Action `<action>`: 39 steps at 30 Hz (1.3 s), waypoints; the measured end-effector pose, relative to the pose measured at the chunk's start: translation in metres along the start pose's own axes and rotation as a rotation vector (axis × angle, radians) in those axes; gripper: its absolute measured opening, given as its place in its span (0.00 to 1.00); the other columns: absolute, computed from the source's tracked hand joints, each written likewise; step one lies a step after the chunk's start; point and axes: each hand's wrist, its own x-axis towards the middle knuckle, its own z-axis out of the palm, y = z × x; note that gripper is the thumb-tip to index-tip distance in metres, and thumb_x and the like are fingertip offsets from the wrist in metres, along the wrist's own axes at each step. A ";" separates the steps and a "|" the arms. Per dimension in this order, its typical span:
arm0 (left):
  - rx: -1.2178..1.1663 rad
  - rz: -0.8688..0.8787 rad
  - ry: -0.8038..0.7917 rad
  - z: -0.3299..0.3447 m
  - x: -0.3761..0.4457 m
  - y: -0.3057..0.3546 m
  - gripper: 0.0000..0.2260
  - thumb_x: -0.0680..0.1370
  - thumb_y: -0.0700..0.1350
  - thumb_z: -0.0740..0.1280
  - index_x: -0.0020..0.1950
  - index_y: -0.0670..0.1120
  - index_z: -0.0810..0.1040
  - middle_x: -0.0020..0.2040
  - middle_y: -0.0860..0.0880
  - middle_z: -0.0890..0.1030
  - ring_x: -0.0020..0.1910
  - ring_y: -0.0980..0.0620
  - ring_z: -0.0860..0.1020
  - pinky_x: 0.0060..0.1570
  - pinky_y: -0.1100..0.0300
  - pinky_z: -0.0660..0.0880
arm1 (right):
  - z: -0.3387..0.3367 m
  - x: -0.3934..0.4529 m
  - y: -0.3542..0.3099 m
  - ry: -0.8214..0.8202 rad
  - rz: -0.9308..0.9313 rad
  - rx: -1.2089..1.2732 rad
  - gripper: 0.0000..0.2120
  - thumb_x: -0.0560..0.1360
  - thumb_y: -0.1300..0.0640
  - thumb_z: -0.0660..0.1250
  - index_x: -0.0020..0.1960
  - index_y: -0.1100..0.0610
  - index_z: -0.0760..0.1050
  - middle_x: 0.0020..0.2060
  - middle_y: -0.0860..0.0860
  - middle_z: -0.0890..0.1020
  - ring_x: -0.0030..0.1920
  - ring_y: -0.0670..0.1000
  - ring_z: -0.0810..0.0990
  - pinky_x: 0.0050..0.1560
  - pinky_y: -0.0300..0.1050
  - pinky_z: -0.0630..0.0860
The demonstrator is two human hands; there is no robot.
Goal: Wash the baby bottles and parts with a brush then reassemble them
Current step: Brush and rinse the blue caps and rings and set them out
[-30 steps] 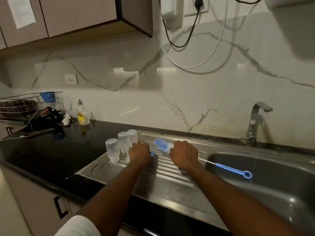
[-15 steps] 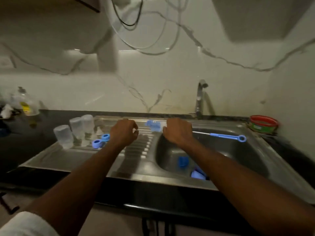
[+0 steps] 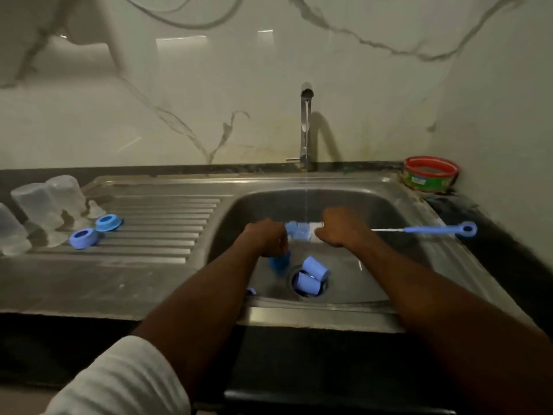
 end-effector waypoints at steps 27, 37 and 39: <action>-0.687 -0.119 0.269 -0.016 0.031 0.008 0.09 0.78 0.44 0.71 0.57 0.44 0.79 0.50 0.45 0.82 0.49 0.48 0.83 0.48 0.55 0.82 | -0.015 -0.002 0.023 0.162 0.166 0.140 0.15 0.79 0.49 0.66 0.62 0.55 0.78 0.58 0.55 0.82 0.58 0.57 0.81 0.52 0.48 0.75; -1.482 -0.012 0.467 -0.022 0.079 0.050 0.11 0.81 0.48 0.69 0.61 0.46 0.76 0.51 0.47 0.83 0.48 0.49 0.84 0.49 0.52 0.84 | -0.022 0.011 0.023 0.334 0.233 0.234 0.13 0.79 0.50 0.65 0.61 0.53 0.73 0.56 0.55 0.82 0.55 0.57 0.81 0.47 0.47 0.72; -1.533 -0.035 0.495 -0.017 0.082 0.036 0.12 0.79 0.48 0.73 0.59 0.44 0.80 0.51 0.45 0.85 0.49 0.49 0.85 0.51 0.51 0.84 | -0.021 0.012 0.021 0.327 0.217 0.222 0.13 0.80 0.50 0.64 0.61 0.53 0.73 0.56 0.54 0.82 0.55 0.56 0.81 0.45 0.46 0.69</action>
